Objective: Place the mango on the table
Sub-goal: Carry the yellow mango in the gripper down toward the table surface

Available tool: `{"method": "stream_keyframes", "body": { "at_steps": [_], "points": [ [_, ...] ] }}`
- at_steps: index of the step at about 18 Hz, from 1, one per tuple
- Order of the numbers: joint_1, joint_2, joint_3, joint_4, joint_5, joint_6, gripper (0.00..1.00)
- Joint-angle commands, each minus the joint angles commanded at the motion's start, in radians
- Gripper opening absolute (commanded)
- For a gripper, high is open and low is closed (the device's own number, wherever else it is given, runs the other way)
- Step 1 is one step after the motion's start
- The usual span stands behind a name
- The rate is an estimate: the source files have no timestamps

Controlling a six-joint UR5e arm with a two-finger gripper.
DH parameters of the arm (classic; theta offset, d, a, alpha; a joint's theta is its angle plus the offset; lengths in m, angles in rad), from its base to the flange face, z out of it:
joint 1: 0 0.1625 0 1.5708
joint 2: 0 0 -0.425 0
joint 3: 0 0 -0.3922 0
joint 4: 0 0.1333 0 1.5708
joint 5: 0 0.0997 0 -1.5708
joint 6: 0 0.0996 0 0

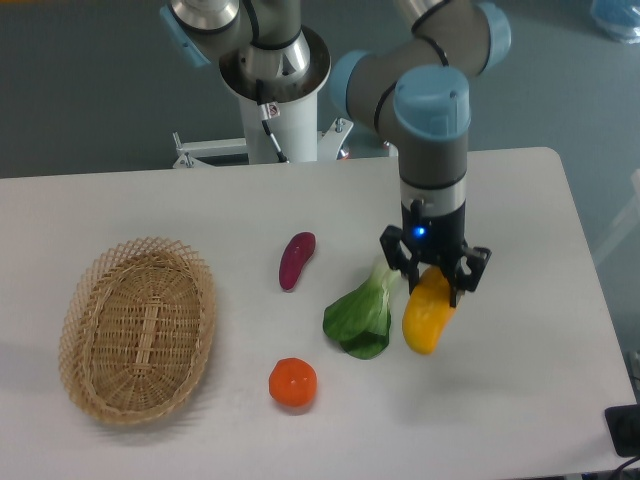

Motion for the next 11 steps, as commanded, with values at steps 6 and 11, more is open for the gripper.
{"method": "stream_keyframes", "body": {
  "at_steps": [6,11],
  "points": [
    [-0.032,-0.155,0.092,0.032,-0.006,0.009,0.57],
    [-0.081,-0.247,0.147,0.032,0.006,-0.003,0.57]
  ]
}}
